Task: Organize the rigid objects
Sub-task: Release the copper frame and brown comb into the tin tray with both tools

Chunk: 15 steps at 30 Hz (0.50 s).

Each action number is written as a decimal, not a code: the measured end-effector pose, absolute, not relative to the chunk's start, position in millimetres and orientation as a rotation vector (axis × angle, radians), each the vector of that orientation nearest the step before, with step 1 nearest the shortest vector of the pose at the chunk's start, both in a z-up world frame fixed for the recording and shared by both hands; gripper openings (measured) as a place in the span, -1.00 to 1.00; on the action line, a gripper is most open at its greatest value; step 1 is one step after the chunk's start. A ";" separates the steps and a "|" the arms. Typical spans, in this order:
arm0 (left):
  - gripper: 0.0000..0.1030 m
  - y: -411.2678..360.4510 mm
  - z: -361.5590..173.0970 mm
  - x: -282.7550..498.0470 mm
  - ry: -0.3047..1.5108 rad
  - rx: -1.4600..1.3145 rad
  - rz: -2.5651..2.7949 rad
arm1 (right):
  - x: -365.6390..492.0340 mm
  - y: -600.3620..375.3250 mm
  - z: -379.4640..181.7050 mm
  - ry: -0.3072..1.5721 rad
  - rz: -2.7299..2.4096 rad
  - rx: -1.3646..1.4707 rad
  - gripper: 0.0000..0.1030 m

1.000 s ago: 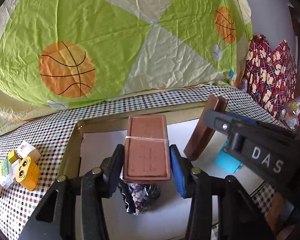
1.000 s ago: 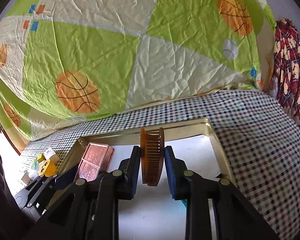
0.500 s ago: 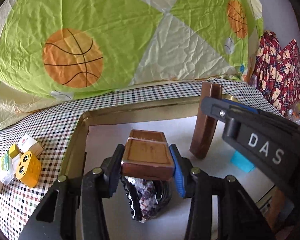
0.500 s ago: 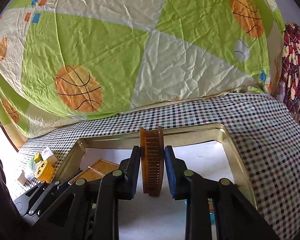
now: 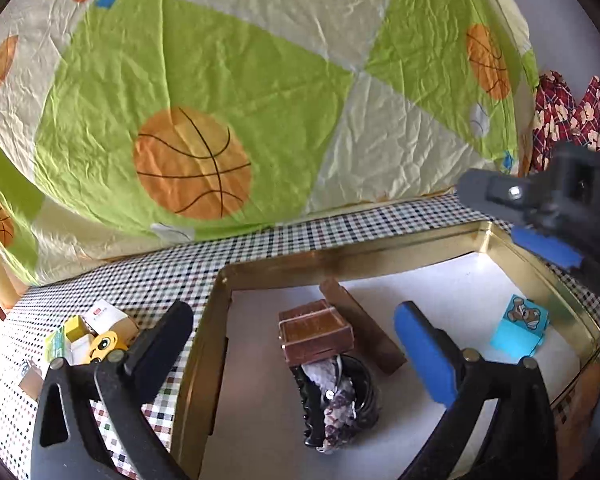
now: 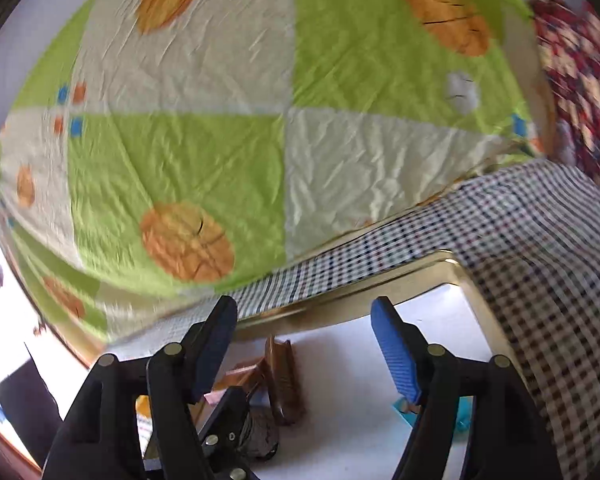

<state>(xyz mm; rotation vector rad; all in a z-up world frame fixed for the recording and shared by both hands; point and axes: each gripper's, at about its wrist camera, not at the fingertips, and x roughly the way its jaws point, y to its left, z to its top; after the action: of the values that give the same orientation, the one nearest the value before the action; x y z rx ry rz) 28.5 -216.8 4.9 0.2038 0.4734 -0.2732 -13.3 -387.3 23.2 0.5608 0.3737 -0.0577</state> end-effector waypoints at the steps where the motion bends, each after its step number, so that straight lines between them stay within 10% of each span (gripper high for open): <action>1: 0.98 -216.3 5.5 28.2 0.471 0.200 -0.276 | -16.3 -390.2 22.0 0.366 -0.077 0.575 0.48; 15: 0.99 -186.7 7.3 23.4 0.477 0.068 -0.267 | -67.4 -358.2 34.4 0.135 -0.460 0.325 0.64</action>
<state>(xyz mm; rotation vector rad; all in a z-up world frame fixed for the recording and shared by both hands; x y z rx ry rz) 23.4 -186.7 7.3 0.0683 0.4773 -0.2669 -67.4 -358.2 34.4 0.3251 0.1346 -0.4601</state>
